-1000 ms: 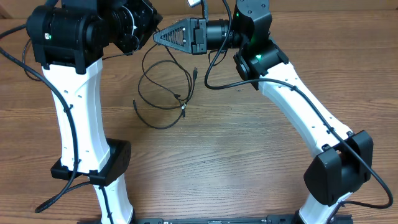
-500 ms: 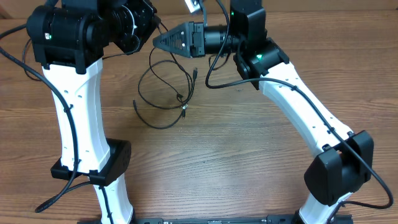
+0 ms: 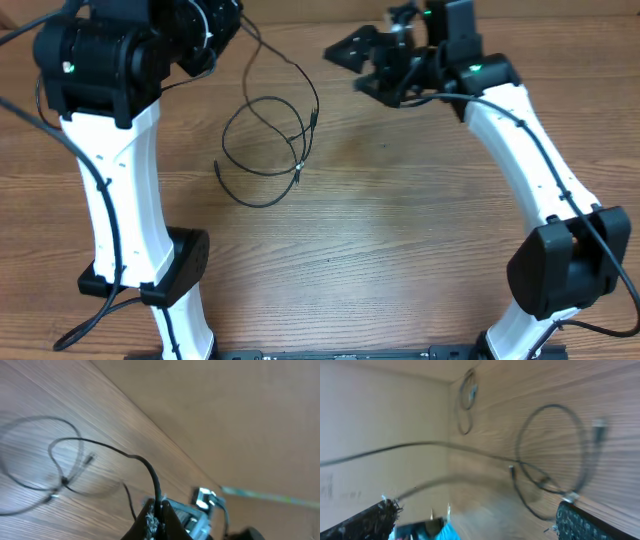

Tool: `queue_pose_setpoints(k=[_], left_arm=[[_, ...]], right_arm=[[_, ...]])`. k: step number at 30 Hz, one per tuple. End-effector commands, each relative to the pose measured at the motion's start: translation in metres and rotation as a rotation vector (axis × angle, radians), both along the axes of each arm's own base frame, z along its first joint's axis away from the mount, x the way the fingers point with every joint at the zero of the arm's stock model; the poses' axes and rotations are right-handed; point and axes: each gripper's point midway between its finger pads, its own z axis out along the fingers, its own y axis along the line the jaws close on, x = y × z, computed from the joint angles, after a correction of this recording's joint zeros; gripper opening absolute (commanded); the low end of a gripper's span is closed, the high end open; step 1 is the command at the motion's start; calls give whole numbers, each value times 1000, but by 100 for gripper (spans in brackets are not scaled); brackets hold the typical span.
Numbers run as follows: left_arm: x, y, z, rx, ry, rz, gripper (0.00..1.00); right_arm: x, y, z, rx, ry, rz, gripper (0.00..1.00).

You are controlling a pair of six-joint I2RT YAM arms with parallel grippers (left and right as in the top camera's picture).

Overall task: Untangle cables
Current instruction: 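Release the cable and retract the right gripper to the upper right, then pull the held cable toward the lower left with the left gripper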

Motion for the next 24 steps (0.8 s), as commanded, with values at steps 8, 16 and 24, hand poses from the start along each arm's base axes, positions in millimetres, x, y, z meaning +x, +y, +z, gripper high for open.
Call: queue_pose_setpoints(k=[8,16,24], left_arm=[[-19,15,44,32,-149,40,4],[-30,68,87,198,-311,265,4],[-32,113,80,160,-265,428,4]], right_arm=[[1,-106,-69,-375,238,-350,100],[-20,-174,-98,-736,318,-537,100],[-17,-173,-97,-730,306,-541,100]])
